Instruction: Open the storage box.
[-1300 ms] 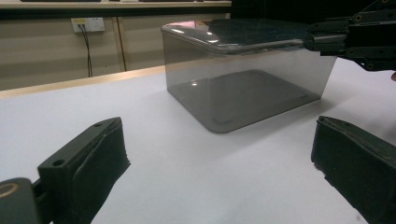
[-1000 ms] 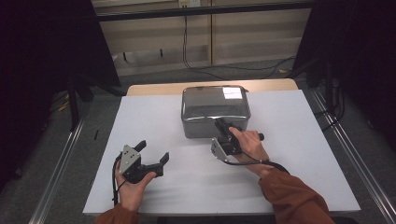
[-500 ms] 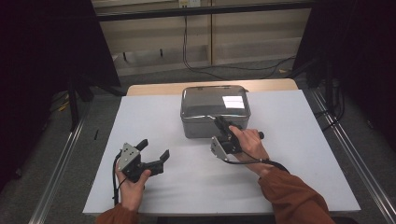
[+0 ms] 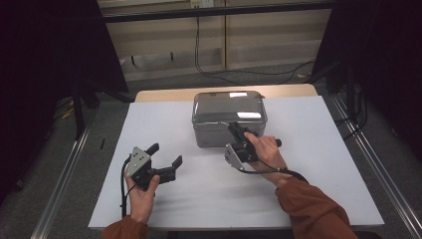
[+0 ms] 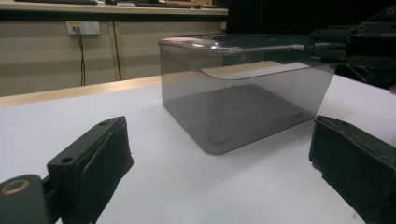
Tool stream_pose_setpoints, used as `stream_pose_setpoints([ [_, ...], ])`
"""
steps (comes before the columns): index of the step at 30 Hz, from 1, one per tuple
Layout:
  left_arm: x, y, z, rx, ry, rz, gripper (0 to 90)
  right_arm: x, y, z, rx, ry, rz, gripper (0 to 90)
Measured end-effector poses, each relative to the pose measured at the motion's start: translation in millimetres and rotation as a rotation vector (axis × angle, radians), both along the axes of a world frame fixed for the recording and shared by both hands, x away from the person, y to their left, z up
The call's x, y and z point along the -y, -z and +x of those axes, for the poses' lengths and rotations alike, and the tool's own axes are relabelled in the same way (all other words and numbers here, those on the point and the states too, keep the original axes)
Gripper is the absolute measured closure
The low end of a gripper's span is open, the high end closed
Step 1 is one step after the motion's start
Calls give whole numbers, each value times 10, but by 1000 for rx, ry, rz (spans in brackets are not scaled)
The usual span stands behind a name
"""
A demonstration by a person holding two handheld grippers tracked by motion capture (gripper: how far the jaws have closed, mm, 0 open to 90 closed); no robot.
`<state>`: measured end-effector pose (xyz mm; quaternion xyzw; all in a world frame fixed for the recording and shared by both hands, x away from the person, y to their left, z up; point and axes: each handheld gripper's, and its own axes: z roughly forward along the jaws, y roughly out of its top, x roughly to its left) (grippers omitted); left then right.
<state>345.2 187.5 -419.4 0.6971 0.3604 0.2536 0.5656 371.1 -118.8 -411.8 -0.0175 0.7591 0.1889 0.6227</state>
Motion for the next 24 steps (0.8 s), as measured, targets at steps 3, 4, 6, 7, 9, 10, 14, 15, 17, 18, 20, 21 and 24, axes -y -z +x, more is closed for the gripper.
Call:
stream_pose_setpoints([
  [3, 33, -7, 25, 14, 11, -18, 31, 3, -12, -2, 3, 2, 2, 800],
  [4, 44, -12, 40, 21, 30, -13, 28, 6, -15, 2, 3, -1, 1, 800],
  [6, 69, -13, 57, 29, 29, -7, 27, 6, -14, 3, 3, 0, 3, 800],
  [7, 80, -12, 75, 35, 35, -5, 25, 3, -13, 1, 5, 1, 6, 800],
  [9, 99, -15, 108, 33, 45, 6, 23, 1, -14, 2, 5, 1, 7, 800],
  [10, 121, -18, 131, 30, 47, -8, 21, 4, -19, 5, 5, -2, 6, 800],
  [14, 165, -53, 212, 43, 62, 11, 20, 7, -32, 9, 8, -4, 3, 800],
  [15, 175, -65, 226, 36, 70, 16, 20, 7, -38, 10, 6, -4, 4, 801],
  [17, 202, -79, 238, 45, 71, 13, 19, 7, -48, 11, 7, -4, 5, 802],
  [18, 218, -89, 248, 48, 80, 13, 18, 8, -49, 11, 9, -3, 8, 802],
  [20, 246, -98, 262, 53, 79, 13, 18, 11, -46, 12, 9, -2, 10, 802],
  [21, 261, -108, 277, 57, 78, 18, 18, 9, -50, 14, 10, -4, 11, 802],
  [24, 297, -130, 326, 60, 82, 21, 18, 11, -59, 15, 6, -2, 12, 802],
])
